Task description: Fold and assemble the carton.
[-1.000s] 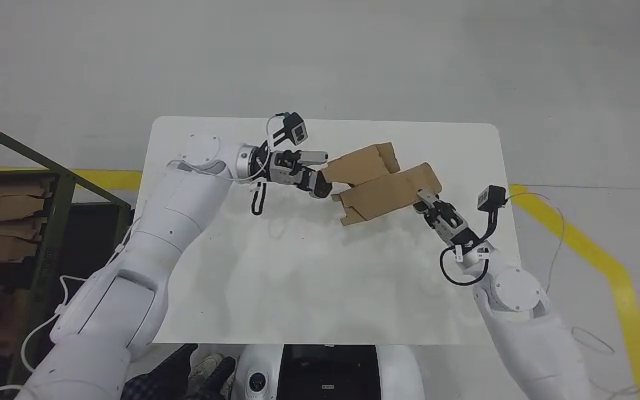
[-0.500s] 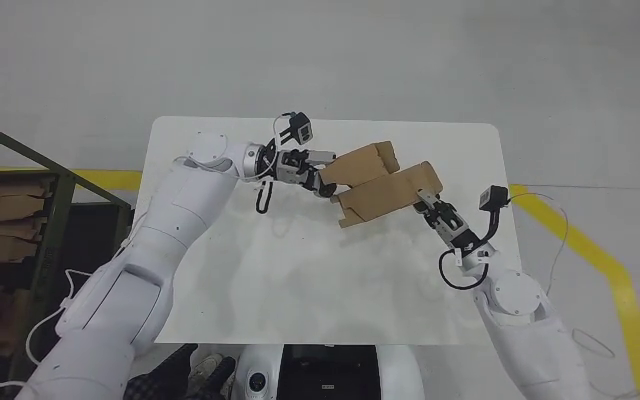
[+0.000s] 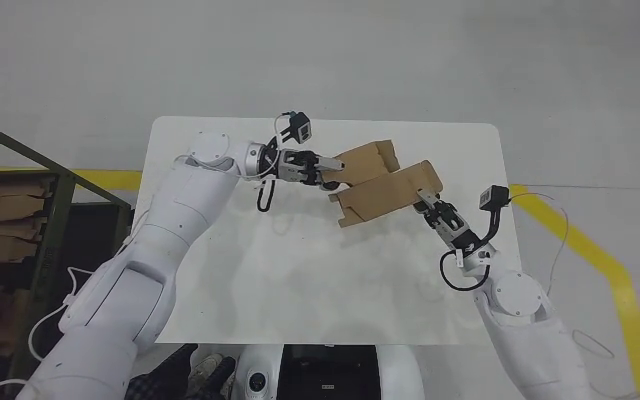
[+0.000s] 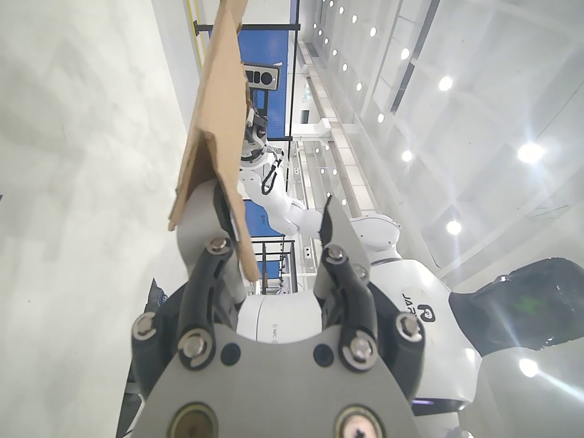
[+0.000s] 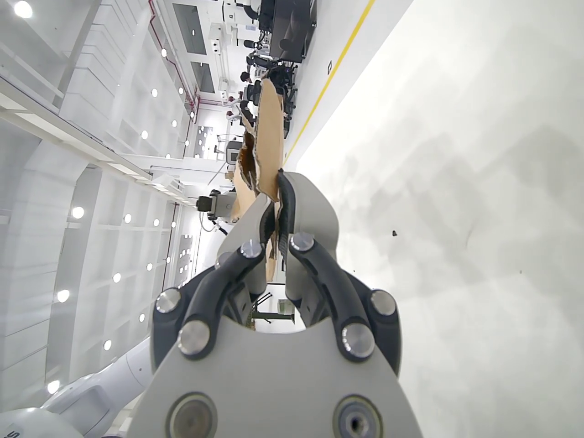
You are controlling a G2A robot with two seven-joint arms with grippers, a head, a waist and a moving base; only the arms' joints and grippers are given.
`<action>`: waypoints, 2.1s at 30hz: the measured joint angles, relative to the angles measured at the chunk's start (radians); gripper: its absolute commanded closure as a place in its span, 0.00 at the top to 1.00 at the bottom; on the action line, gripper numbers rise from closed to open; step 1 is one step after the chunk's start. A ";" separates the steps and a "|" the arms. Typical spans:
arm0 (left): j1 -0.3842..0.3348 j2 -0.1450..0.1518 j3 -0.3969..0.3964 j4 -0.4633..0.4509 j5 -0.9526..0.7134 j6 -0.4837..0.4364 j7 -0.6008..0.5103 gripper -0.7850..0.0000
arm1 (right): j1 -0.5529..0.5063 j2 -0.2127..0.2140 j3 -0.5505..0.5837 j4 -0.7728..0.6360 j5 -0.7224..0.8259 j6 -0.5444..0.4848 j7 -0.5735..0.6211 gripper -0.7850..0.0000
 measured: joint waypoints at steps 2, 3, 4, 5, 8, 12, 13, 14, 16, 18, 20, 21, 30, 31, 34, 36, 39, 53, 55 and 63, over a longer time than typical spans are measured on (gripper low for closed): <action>-0.002 -0.002 0.003 0.005 0.011 0.002 0.004 0.27 | -0.001 -0.001 0.001 -0.001 -0.001 -0.001 0.000 0.00; -0.004 -0.002 0.005 0.007 0.019 0.002 0.008 0.26 | -0.001 -0.001 0.002 -0.002 -0.001 -0.001 0.001 0.00; -0.006 -0.003 0.008 0.010 0.032 0.003 0.015 0.24 | -0.002 -0.001 0.003 -0.004 -0.001 -0.001 0.001 0.00; -0.007 -0.004 0.009 0.011 0.039 0.003 0.019 0.22 | -0.003 -0.002 0.004 -0.006 -0.002 -0.001 0.001 0.00; -0.008 -0.005 0.011 0.011 0.054 0.002 0.028 0.16 | -0.007 -0.002 0.010 -0.017 -0.003 -0.002 0.002 0.00; -0.008 -0.006 0.007 0.010 0.059 0.003 0.034 0.00 | -0.016 -0.002 0.020 -0.033 -0.008 -0.004 0.002 0.00; -0.007 -0.006 0.006 0.010 0.059 0.004 0.034 0.00 | -0.018 -0.002 0.023 -0.038 -0.009 -0.005 0.002 0.00; -0.007 -0.007 0.004 0.010 0.060 0.004 0.035 0.00 | -0.020 -0.002 0.025 -0.041 -0.010 -0.006 0.001 0.00; -0.005 -0.007 0.002 0.009 0.060 0.006 0.036 0.00 | -0.025 -0.003 0.029 -0.047 -0.011 -0.007 0.000 0.00; -0.004 -0.007 0.000 0.008 0.059 0.007 0.035 0.00 | -0.029 -0.003 0.032 -0.052 -0.011 -0.007 -0.001 0.00; -0.002 -0.008 -0.003 0.007 0.056 0.008 0.033 0.00 | -0.033 -0.004 0.035 -0.056 -0.012 -0.008 -0.002 0.50; -0.001 -0.008 -0.004 0.006 0.054 0.007 0.032 0.00 | -0.035 -0.004 0.036 -0.057 -0.012 -0.008 -0.002 1.00; 0.003 -0.007 -0.019 0.000 0.043 -0.011 -0.016 0.00 | -0.038 -0.002 0.084 -0.025 0.024 0.006 0.009 1.00; 0.003 -0.007 -0.019 0.001 0.043 -0.011 -0.024 0.00 | -0.037 -0.001 0.096 -0.019 0.031 0.007 0.017 1.00; 0.001 -0.007 -0.019 0.004 0.052 -0.012 -0.049 0.00 | -0.031 0.003 0.123 -0.007 0.045 -0.003 0.057 1.00; 0.000 -0.007 -0.016 0.005 0.057 -0.018 -0.068 0.00 | -0.025 0.005 0.137 -0.001 0.056 -0.017 0.093 1.00; 0.001 -0.009 -0.005 -0.009 0.061 -0.027 -0.084 0.00 | -0.004 0.011 0.150 0.015 0.090 -0.043 0.203 1.00; 0.017 0.027 0.106 -0.190 0.040 -0.027 -0.083 0.00 | 0.189 0.028 0.106 0.198 0.293 -0.060 0.784 0.92; 0.016 0.036 0.125 -0.209 0.027 -0.027 -0.083 0.00 | 0.208 0.027 0.096 0.223 0.337 -0.072 0.833 0.86; 0.003 0.069 0.193 -0.256 -0.034 -0.027 -0.083 0.00 | 0.269 0.022 0.063 0.315 0.458 -0.101 0.962 0.73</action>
